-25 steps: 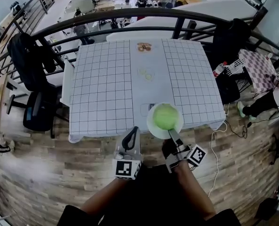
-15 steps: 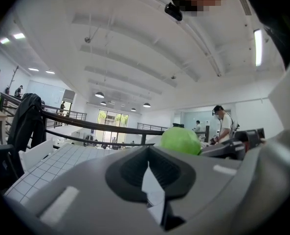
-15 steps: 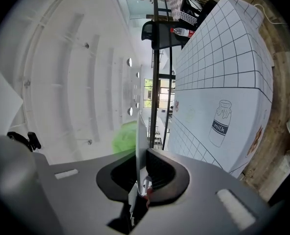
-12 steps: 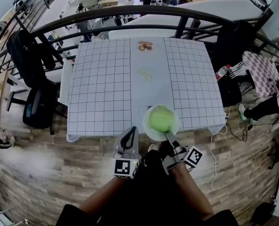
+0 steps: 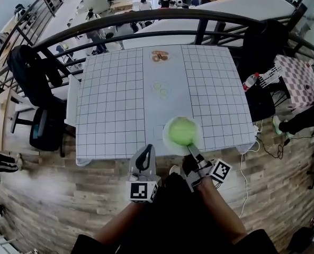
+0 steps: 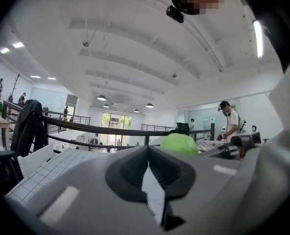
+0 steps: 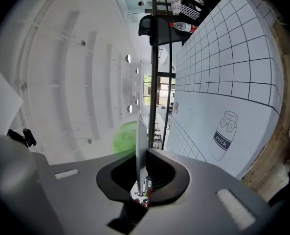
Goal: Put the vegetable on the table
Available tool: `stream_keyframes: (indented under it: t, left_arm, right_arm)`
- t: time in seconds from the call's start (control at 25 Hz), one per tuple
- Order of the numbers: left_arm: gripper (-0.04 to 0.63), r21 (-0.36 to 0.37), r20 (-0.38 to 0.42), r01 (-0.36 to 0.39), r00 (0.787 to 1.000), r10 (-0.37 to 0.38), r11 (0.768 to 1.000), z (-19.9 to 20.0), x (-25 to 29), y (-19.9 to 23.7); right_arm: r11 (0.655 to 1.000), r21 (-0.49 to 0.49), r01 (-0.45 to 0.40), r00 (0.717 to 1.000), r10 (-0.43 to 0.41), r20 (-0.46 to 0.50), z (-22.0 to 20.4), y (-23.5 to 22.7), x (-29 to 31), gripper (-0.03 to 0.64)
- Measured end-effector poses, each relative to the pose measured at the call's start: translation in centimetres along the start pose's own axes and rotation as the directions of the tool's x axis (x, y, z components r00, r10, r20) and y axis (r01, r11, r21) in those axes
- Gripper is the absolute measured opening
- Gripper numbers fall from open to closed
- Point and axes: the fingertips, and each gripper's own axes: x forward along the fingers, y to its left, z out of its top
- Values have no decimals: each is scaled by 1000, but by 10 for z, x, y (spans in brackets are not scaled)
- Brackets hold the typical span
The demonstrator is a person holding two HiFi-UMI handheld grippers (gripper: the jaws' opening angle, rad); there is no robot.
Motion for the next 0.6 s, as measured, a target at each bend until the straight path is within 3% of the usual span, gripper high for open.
stream_keyframes:
  t: [0.6]
  left_arm:
    - [6,10,-1,-88,996,88,996,-16,30,23]
  right_arm:
    - [1000,5,-14,998,14,-59,28,-27,39,23]
